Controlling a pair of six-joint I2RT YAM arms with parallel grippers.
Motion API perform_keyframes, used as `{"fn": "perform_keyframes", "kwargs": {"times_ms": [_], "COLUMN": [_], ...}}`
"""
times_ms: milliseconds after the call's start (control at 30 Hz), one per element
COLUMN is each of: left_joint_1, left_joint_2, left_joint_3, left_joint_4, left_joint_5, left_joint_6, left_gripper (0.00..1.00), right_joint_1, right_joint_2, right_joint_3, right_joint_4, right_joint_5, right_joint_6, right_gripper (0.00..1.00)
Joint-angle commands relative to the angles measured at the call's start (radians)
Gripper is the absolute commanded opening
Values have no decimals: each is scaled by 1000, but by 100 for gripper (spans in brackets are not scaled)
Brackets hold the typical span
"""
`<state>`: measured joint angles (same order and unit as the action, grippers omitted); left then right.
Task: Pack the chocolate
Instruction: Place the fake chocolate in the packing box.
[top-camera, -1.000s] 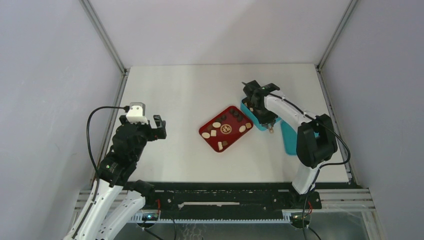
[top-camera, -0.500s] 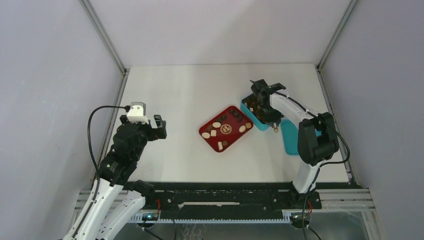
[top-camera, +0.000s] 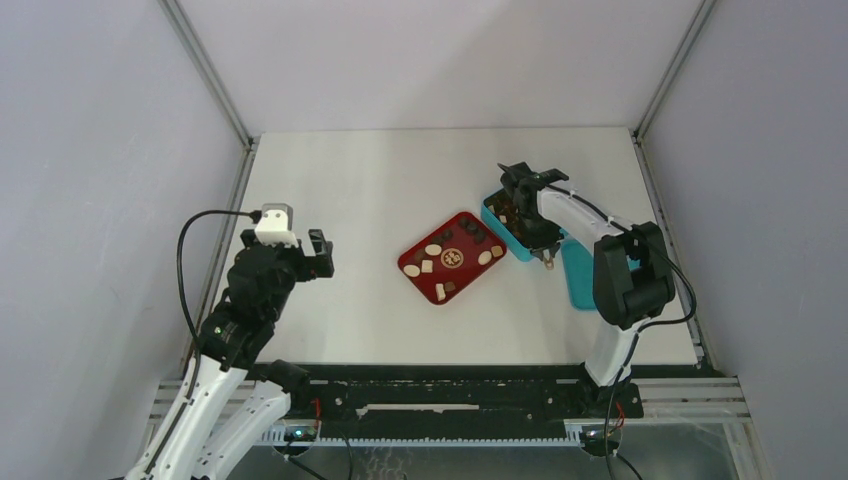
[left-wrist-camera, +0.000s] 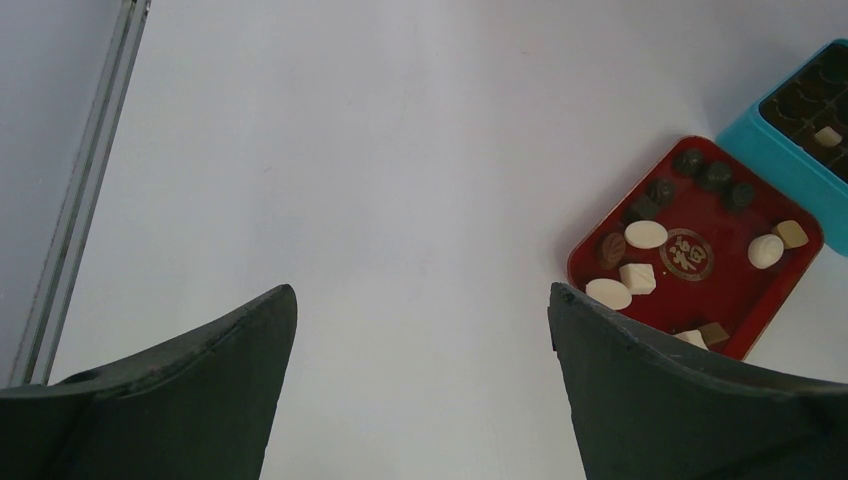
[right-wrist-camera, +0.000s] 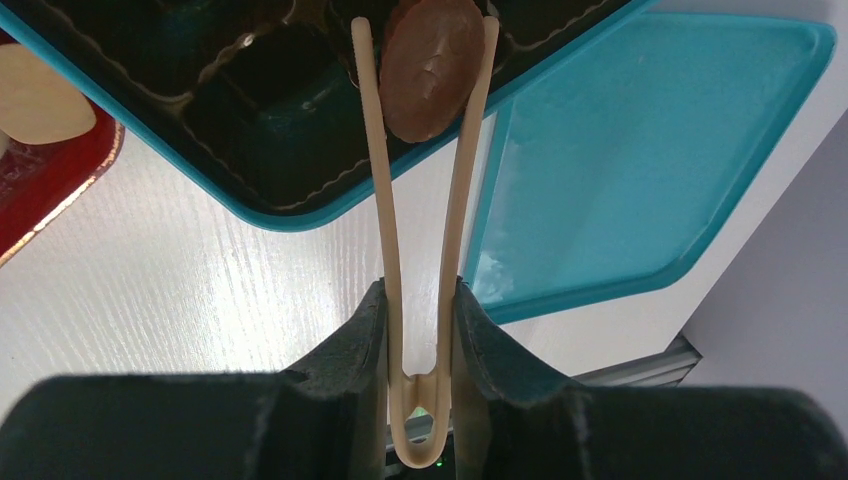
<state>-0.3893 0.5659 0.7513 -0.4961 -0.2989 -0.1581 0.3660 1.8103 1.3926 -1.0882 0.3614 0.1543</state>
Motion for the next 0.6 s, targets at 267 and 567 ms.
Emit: {"fn": "perform_keyframes", "kwargs": {"times_ms": [267,567], "left_joint_1": [10,10], "left_joint_2": [5,1], "left_joint_3": [-21,-21], "left_joint_4": [34,33], "left_joint_5": [22,23], "left_joint_6": [-4,-4], "left_gripper": [100,100], "right_joint_1": [-6,1], "right_joint_2": [-24,-51], "right_joint_3": [-20,-22], "right_joint_4": [10,4], "right_joint_5": [-4,16], "right_joint_6": [4,12], "right_gripper": [36,39]}}
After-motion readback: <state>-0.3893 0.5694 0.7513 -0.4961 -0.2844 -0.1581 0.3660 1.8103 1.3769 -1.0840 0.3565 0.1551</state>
